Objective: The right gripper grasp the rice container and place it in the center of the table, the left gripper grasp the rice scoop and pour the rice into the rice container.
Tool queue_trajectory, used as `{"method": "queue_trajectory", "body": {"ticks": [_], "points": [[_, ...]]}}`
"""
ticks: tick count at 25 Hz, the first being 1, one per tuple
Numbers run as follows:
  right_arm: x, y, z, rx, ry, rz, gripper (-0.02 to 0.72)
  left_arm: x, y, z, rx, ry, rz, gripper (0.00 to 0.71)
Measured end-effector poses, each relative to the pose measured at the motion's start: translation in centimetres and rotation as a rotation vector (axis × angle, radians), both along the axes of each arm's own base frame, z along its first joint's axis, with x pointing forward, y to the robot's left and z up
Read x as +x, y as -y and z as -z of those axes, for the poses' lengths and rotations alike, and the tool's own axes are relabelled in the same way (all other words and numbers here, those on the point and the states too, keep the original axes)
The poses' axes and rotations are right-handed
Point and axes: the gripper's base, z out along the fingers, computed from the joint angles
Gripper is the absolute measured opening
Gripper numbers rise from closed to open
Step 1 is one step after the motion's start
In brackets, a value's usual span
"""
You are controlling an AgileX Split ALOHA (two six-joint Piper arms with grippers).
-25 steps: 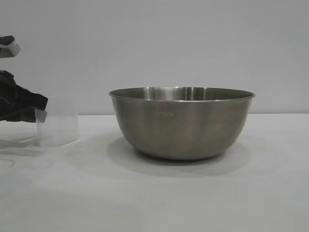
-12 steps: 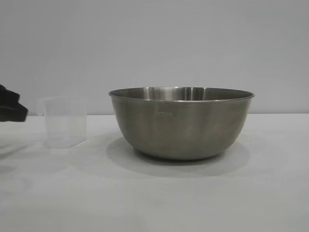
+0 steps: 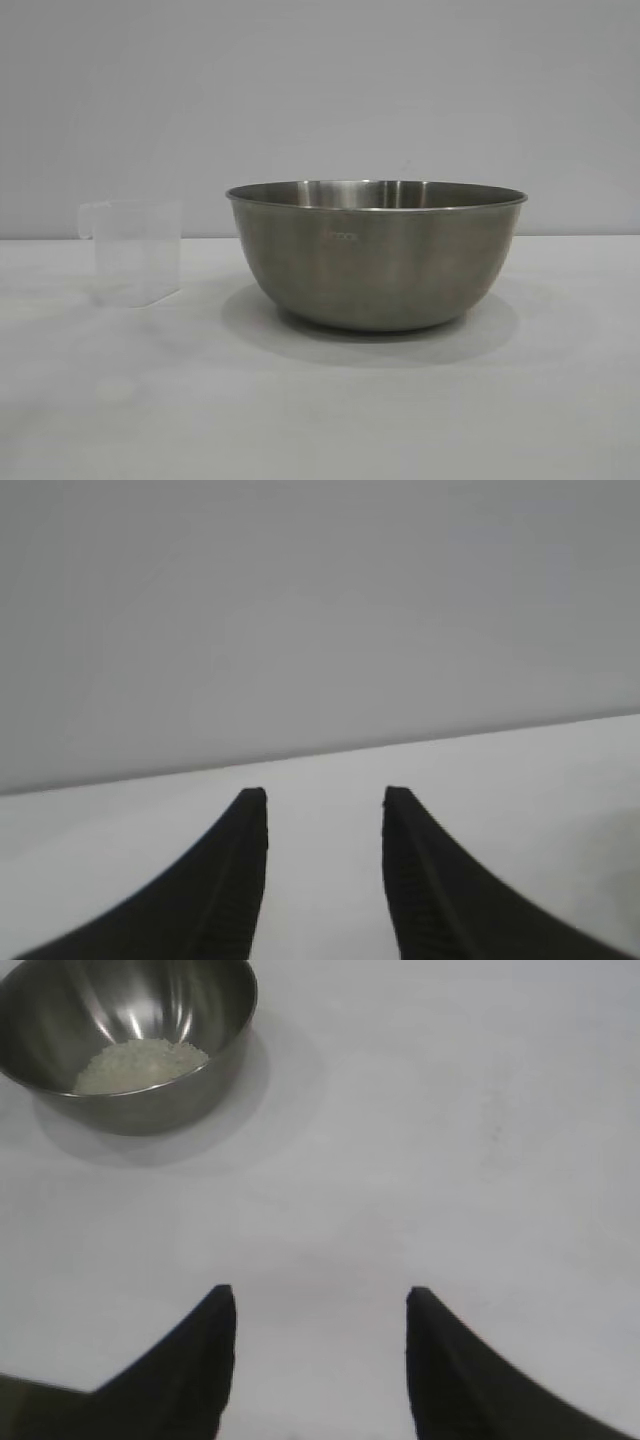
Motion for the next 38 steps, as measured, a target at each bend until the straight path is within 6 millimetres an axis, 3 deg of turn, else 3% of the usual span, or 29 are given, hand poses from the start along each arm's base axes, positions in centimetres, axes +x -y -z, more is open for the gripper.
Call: {"method": "queue_trajectory", "body": {"ticks": [7,13,25,31,38], "points": [[0.0,0.0,0.0,0.0,0.0,0.0,0.37,-3.9,0.1,-3.0,-0.015,0.055,0.04,0.237],[0.0,0.0,0.0,0.0,0.0,0.0,0.37,-7.6,0.4,-4.1,-0.03,0.043,0.098,0.237],[0.0,0.0,0.0,0.0,0.0,0.0,0.37,-12.9,0.8,-3.0,0.004,-0.094,0.187,0.237],[0.0,0.0,0.0,0.0,0.0,0.0,0.37,-15.4,-0.1,-1.9,0.009,-0.158,0.108,0.237],[0.0,0.0,0.0,0.0,0.0,0.0,0.37,-17.7,-0.9,-3.5,0.001,-0.191,0.032,0.237]]}}
